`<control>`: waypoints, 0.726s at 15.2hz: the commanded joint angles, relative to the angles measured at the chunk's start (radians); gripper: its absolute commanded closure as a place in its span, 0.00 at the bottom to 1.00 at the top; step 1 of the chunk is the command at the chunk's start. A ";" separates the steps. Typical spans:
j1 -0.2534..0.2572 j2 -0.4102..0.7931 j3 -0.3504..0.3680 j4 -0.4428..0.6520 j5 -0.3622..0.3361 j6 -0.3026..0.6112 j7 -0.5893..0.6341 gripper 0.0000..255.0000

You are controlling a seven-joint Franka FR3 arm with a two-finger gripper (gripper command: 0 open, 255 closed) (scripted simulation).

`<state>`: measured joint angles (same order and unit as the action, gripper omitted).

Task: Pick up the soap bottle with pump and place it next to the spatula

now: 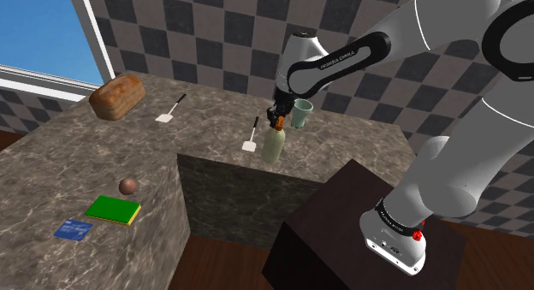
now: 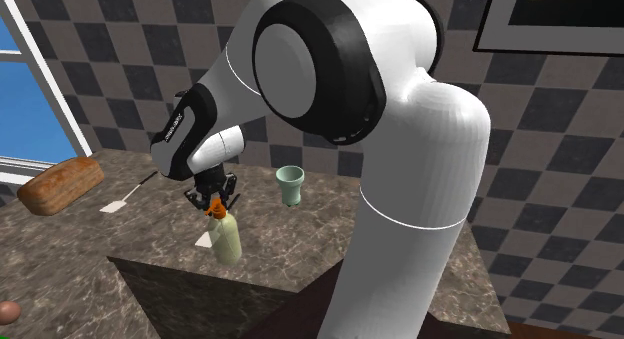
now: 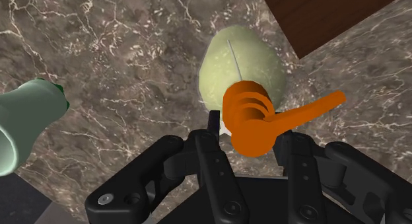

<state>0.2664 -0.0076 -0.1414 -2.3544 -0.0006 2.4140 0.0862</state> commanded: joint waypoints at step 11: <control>0.000 -0.087 0.002 0.042 -0.016 -0.128 0.012 0.00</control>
<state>0.2649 -0.0695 -0.1421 -2.3205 -0.0119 2.3211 0.0916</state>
